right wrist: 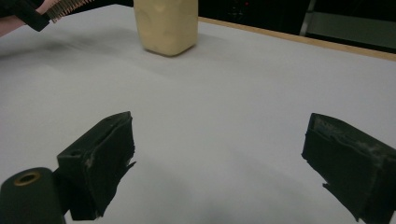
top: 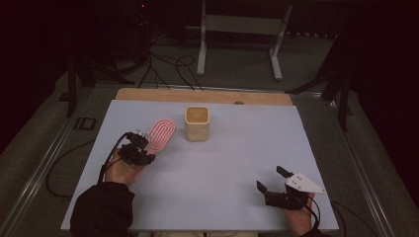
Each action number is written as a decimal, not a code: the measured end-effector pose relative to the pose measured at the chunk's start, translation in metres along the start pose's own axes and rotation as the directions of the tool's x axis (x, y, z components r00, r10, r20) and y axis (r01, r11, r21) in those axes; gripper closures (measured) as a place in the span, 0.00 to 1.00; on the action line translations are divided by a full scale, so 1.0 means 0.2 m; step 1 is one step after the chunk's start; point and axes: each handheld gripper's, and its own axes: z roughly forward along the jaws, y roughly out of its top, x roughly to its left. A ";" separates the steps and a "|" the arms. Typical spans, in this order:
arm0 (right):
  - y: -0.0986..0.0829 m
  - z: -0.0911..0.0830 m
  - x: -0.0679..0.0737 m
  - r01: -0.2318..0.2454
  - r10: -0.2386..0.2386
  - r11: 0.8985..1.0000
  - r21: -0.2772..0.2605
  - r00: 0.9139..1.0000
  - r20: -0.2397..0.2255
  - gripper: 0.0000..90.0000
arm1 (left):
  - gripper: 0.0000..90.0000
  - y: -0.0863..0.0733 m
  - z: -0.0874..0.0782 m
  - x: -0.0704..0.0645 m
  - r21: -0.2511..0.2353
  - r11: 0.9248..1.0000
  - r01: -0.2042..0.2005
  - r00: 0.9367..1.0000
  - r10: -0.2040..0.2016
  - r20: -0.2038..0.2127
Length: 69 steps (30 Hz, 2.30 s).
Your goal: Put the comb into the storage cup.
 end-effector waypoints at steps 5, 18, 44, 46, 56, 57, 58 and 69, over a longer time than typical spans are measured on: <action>0.00 0.00 0.00 0.004 -0.004 1.000 0.002 1.000 -0.003 0.10 | 0.78 -0.03 -0.02 -0.01 -0.064 0.998 0.002 1.000 -0.001 0.009; 0.00 0.01 0.00 0.002 -0.002 1.000 0.004 1.000 -0.003 0.10 | 0.78 -0.07 -0.05 -0.02 -0.158 0.987 0.017 1.000 -0.016 0.010; -0.01 0.02 0.01 0.007 -0.007 1.000 0.015 1.000 -0.005 0.10 | 0.78 -0.13 -0.13 -0.09 -0.336 0.942 -0.017 1.000 0.021 0.008; 0.00 0.02 0.01 0.011 -0.011 1.000 0.014 1.000 -0.008 0.10 | 0.78 -0.13 -0.13 -0.09 -0.355 0.935 -0.018 1.000 0.023 0.013; 0.00 0.03 0.02 0.014 -0.014 1.000 0.018 1.000 -0.023 0.10 | 0.78 -0.12 -0.17 -0.15 -0.421 0.905 -0.055 0.998 0.061 0.000; 0.00 0.03 0.02 0.013 -0.013 1.000 0.018 1.000 -0.023 0.10 | 0.78 -0.12 -0.18 -0.16 -0.430 0.901 -0.063 0.998 0.067 -0.005; 0.00 0.03 0.02 0.012 -0.012 1.000 0.020 1.000 -0.023 0.10 | 0.78 -0.12 -0.18 -0.16 -0.432 0.899 -0.068 0.997 0.073 -0.005; 0.00 0.04 0.02 0.009 -0.008 1.000 0.026 1.000 -0.027 0.10 | 0.78 -0.11 -0.15 -0.26 -0.462 0.877 -0.133 0.991 0.131 -0.038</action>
